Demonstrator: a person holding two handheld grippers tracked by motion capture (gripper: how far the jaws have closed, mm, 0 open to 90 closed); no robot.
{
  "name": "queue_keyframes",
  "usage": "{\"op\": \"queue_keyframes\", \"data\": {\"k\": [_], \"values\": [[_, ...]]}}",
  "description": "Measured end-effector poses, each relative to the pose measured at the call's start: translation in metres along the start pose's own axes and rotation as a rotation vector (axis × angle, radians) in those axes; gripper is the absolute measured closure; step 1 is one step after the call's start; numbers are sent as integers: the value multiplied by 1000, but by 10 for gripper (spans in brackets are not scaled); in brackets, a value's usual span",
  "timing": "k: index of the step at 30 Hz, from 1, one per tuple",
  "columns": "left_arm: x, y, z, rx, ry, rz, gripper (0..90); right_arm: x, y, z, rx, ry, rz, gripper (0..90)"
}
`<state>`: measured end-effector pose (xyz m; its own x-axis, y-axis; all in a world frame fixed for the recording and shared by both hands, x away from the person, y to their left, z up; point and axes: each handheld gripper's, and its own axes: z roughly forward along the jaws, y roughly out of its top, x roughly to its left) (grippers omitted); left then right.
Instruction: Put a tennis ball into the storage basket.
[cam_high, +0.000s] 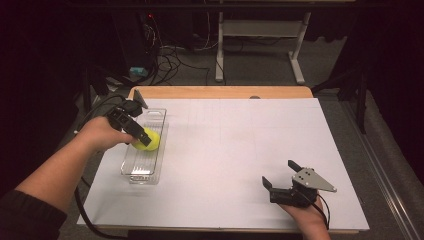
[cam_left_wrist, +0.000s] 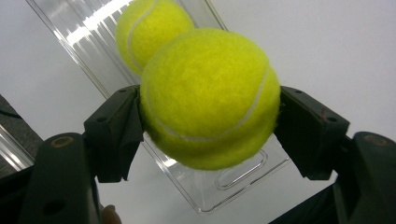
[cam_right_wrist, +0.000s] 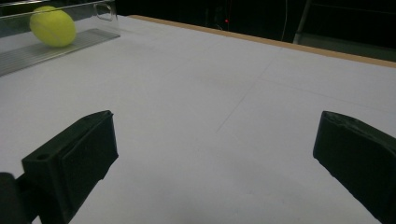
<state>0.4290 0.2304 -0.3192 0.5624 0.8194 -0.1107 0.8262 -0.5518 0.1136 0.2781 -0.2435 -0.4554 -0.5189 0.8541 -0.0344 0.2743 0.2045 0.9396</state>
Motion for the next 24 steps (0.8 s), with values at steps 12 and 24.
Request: {"op": "queue_keyframes", "data": {"k": [12, 24], "values": [[7, -9, 2, 7, 8, -16, 279, 0, 0, 0, 2, -1, -2, 0], [5, -7, 18, 42, 7, -8, 279, 0, -1, 1, 4, 0, -3, 0]]}}
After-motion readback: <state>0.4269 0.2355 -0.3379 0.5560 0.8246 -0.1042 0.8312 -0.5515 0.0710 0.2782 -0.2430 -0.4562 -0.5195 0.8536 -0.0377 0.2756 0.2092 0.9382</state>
